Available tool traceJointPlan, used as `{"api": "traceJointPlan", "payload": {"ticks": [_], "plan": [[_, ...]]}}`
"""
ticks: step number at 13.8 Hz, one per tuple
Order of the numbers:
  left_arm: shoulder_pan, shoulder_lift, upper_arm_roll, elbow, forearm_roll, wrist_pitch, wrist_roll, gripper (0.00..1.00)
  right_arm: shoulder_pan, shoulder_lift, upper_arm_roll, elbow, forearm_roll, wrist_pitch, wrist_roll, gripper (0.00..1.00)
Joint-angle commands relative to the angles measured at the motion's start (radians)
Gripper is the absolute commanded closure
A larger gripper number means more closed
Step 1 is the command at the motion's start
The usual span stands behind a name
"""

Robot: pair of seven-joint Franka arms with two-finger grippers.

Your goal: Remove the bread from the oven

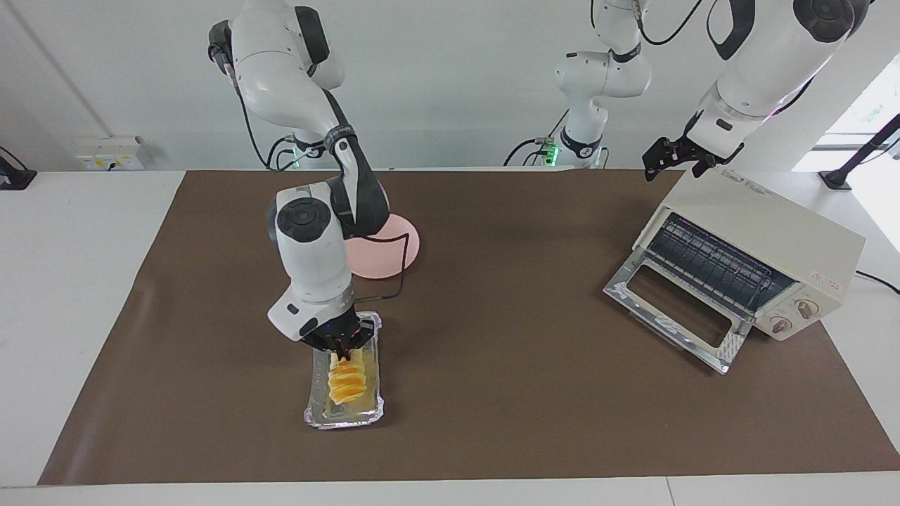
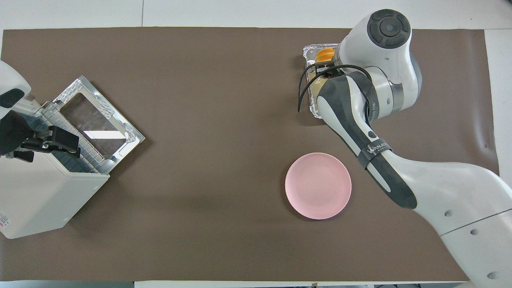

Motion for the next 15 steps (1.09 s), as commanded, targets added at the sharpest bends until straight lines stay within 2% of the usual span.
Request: {"api": "traceJointPlan", "payload": {"ticks": [1,2,5,7,9,12,15], "plan": [[0.003,-0.016,0.002,-0.013,-0.005,0.013,0.002,0.00,0.014,-0.084,0.007,-0.032,0.039,-0.115,0.031,1.00],[0.003,-0.016,0.002,-0.011,-0.005,0.013,0.002,0.00,0.015,-0.111,0.007,-0.052,0.039,-0.156,0.043,1.00],[0.003,-0.016,0.002,-0.013,-0.005,0.013,0.002,0.00,0.019,-0.269,0.010,-0.228,0.045,-0.180,0.087,1.00],[0.003,-0.016,0.002,-0.013,-0.005,0.013,0.002,0.00,0.047,-0.390,0.012,-0.374,0.068,-0.170,0.114,1.00],[0.003,-0.016,0.002,-0.011,-0.005,0.013,0.002,0.00,0.048,-0.547,0.012,-0.558,0.137,-0.145,0.121,1.00],[0.003,-0.016,0.002,-0.013,-0.005,0.013,0.002,0.00,0.091,-0.763,0.012,-0.897,0.142,0.041,0.147,1.00],[0.003,-0.016,0.002,-0.013,-0.005,0.013,0.002,0.00,0.163,-0.833,0.012,-1.080,0.142,0.199,0.224,1.00]]}}
